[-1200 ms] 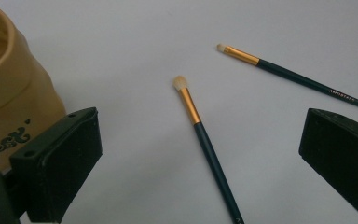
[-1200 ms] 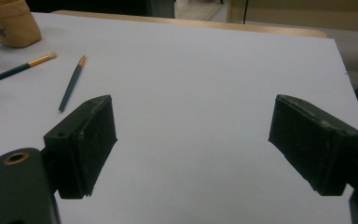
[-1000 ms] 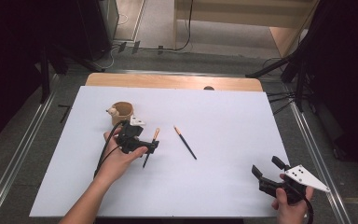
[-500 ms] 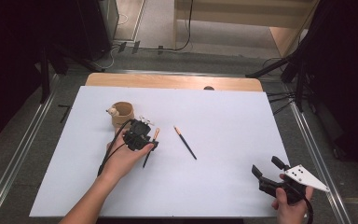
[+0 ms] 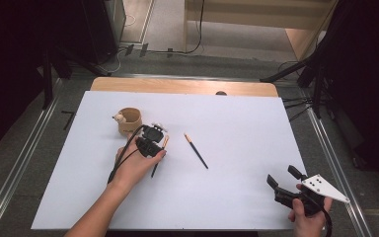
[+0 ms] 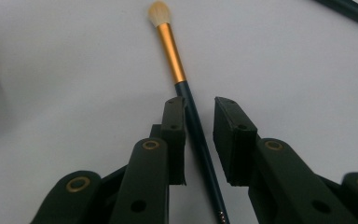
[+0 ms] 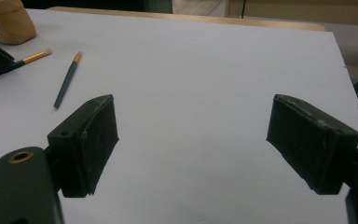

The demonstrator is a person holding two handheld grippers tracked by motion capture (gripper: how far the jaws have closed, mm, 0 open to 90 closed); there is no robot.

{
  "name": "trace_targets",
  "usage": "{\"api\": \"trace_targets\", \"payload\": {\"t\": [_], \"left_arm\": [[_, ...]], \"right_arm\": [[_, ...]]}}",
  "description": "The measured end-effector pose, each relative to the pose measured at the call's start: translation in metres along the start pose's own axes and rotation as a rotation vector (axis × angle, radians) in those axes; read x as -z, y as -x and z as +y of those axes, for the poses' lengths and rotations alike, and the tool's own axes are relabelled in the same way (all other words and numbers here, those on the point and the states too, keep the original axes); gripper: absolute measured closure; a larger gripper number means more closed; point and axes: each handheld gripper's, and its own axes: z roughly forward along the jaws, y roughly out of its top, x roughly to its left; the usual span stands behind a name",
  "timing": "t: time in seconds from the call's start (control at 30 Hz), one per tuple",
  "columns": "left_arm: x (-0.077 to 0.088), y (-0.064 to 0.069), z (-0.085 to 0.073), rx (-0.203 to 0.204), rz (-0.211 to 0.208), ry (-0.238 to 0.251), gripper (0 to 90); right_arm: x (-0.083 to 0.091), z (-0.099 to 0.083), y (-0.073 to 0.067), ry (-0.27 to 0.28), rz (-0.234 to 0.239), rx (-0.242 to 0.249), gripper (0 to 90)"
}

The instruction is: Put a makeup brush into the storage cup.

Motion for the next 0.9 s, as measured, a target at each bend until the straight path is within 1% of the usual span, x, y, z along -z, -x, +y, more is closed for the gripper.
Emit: {"api": "trace_targets", "payload": {"t": [0.07,0.17,0.2,0.27,0.4,0.6,0.77,0.8,0.87,0.9], "left_arm": [[-0.002,0.001,0.001,0.000,0.002,-0.014,76.7],[-0.003,0.001,0.001,0.003,0.014,-0.018,80.1],[-0.003,0.001,0.001,0.005,0.025,-0.020,81.4],[-0.003,0.001,0.001,0.009,0.026,-0.022,83.0],[-0.003,-0.001,0.001,0.035,0.009,-0.018,83.5],[-0.003,-0.004,0.000,0.051,-0.011,-0.010,84.2],[-0.001,-0.010,-0.001,0.076,-0.047,-0.006,84.3],[0.000,-0.011,-0.001,0.077,-0.046,0.002,84.3],[0.004,-0.013,-0.002,0.089,-0.061,0.019,84.3],[0.006,-0.014,-0.002,0.088,-0.056,0.024,84.3]], "right_arm": [[0.000,0.000,0.000,0.000,0.000,0.000,16.7],[0.000,0.000,0.000,0.000,-0.001,0.000,16.7],[0.000,0.000,0.000,-0.001,-0.001,-0.002,16.7],[0.000,0.000,0.000,-0.003,-0.001,-0.001,16.7],[0.000,0.000,0.000,-0.004,-0.001,-0.001,16.7],[0.000,0.000,-0.001,-0.001,0.002,0.001,16.6],[0.000,0.000,-0.001,0.002,0.005,0.006,16.1],[0.000,0.000,-0.001,0.002,0.005,0.005,16.1],[0.000,0.000,-0.001,0.003,0.006,0.007,16.1],[0.000,0.000,0.000,0.003,0.005,0.006,16.1]]}}
